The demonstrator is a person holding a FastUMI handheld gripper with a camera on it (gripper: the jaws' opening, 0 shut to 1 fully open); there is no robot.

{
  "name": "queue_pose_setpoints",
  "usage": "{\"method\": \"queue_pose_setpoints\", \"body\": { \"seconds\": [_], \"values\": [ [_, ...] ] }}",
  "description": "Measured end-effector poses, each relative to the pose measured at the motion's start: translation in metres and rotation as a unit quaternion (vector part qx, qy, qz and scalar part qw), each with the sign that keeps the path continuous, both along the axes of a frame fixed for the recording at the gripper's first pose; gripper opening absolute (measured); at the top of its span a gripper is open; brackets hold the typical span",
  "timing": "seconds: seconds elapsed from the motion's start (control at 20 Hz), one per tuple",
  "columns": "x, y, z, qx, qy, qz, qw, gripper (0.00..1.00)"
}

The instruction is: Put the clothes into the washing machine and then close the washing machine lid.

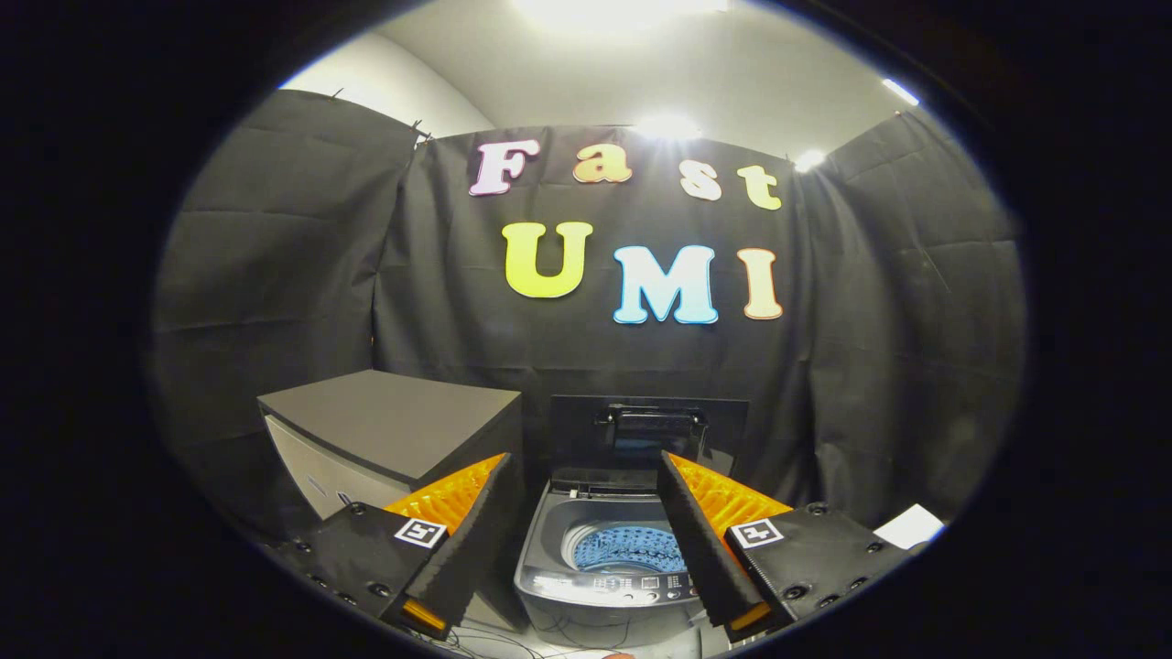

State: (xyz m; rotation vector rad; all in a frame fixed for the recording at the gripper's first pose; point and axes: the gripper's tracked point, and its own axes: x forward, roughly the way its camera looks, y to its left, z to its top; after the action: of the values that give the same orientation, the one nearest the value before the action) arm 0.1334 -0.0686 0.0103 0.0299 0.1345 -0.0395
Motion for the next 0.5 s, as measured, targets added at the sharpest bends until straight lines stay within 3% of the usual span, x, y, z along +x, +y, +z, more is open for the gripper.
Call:
{"method": "queue_pose_setpoints", "body": {
  "seconds": [0.5],
  "values": [
    [-0.009,0.019,-0.006,-0.009,-0.009,0.009,1.000,0.97]
  ]
}}
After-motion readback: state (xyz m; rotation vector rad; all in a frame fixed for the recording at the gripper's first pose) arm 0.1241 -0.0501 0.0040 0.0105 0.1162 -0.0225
